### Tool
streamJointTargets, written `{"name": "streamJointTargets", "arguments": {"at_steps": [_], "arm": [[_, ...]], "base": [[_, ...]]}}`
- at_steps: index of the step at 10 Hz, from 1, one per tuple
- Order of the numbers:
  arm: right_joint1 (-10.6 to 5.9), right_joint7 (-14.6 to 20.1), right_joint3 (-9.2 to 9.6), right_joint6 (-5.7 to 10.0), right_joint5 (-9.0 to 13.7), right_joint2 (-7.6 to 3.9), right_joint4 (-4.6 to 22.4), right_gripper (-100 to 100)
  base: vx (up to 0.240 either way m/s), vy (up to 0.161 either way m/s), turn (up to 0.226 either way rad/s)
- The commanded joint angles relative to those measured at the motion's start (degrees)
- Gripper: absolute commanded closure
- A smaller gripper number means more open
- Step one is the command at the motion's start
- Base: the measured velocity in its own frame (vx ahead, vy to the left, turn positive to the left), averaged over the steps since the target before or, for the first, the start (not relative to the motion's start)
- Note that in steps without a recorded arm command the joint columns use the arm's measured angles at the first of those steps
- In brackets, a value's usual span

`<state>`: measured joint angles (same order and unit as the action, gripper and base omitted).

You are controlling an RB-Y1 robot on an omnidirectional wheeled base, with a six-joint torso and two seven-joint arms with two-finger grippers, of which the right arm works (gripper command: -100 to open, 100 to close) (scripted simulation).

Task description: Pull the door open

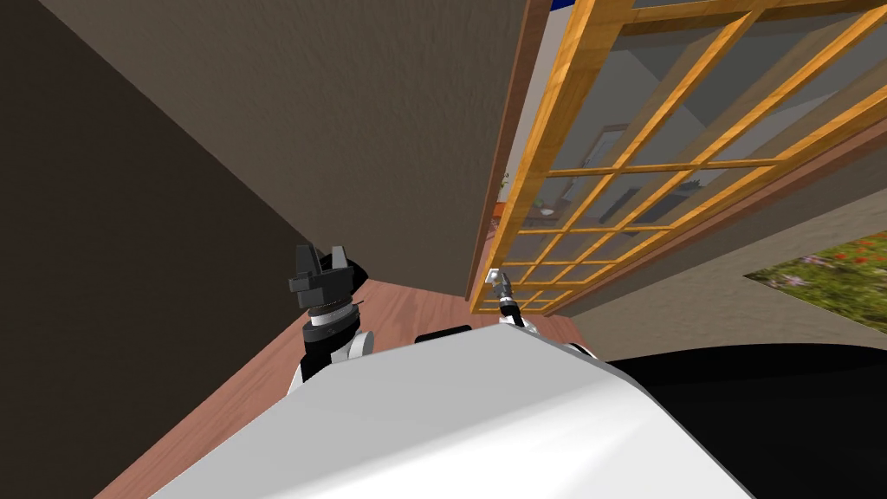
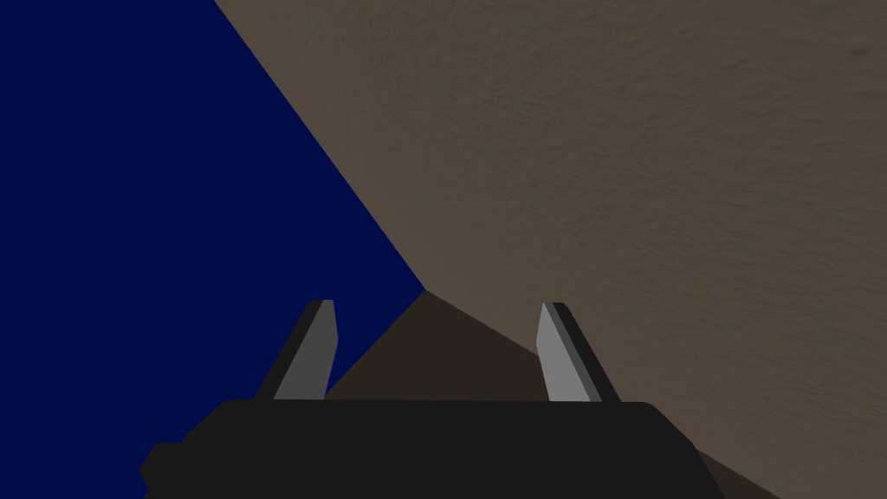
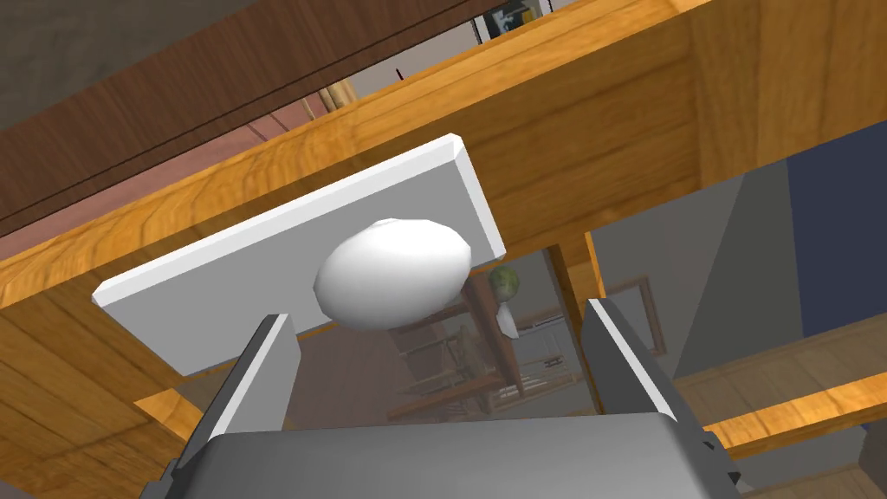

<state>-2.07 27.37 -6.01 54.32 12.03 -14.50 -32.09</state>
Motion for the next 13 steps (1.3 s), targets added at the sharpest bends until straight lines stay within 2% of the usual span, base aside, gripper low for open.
{"name": "streamJointTargets", "arguments": {"at_steps": [1,8,9,13], "arm": [[-0.27,1.94,0.18,-0.20,0.41,0.11,0.07,-100],[-1.26,13.04,1.90,-1.17,4.36,1.35,-0.45,-100],[-1.26,13.42,1.90,-1.17,4.36,1.35,-0.45,-100],[-1.92,20.24,3.07,-1.82,7.04,2.19,-0.80,-100]], "base": [[-0.051,-0.020,0.022],[-0.061,-0.022,0.045],[-0.043,-0.008,0.022],[-0.066,-0.025,0.051]]}}
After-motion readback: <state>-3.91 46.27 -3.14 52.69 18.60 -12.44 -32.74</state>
